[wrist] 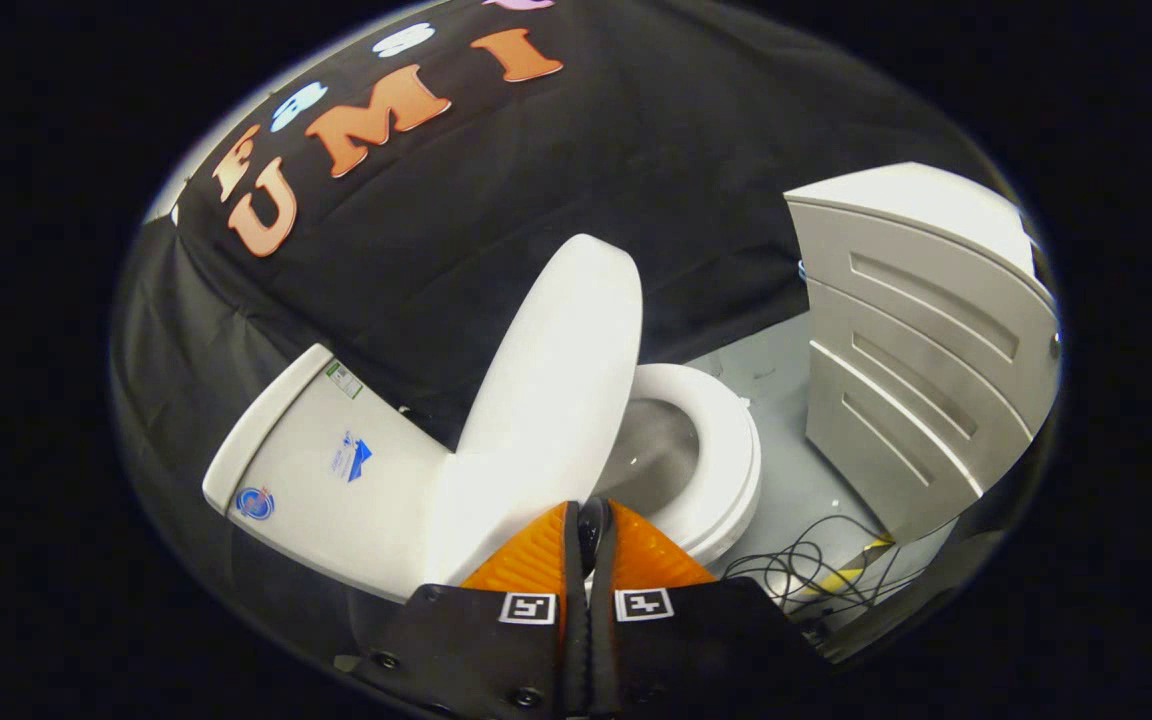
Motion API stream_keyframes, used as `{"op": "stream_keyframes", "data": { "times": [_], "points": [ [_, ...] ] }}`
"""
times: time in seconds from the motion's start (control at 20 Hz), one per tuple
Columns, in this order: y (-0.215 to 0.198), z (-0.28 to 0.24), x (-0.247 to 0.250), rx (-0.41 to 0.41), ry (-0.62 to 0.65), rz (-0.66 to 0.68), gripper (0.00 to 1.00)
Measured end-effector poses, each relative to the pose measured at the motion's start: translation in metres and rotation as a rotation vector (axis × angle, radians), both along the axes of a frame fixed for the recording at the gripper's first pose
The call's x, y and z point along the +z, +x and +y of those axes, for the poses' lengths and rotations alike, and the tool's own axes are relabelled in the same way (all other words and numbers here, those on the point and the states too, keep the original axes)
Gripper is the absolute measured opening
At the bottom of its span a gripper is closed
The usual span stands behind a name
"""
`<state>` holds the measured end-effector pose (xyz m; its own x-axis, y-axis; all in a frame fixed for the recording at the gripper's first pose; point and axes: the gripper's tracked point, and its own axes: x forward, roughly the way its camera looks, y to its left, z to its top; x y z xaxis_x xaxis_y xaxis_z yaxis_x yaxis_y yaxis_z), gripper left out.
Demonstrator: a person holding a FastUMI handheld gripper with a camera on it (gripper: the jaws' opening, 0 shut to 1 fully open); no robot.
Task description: Open the toilet lid.
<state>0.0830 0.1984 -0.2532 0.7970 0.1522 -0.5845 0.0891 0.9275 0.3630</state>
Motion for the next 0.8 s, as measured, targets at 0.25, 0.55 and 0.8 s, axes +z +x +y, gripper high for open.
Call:
{"op": "stream_keyframes", "data": {
  "times": [0.25, 0.55, 0.8],
  "points": [
    [0.004, 0.004, 0.006, 0.023, -0.096, -0.023, 0.08],
    [0.004, 0.015, 0.022, 0.093, -0.229, -0.076, 0.08],
    [0.004, 0.034, 0.046, 0.111, -0.284, -0.118, 0.08]
  ]
}}
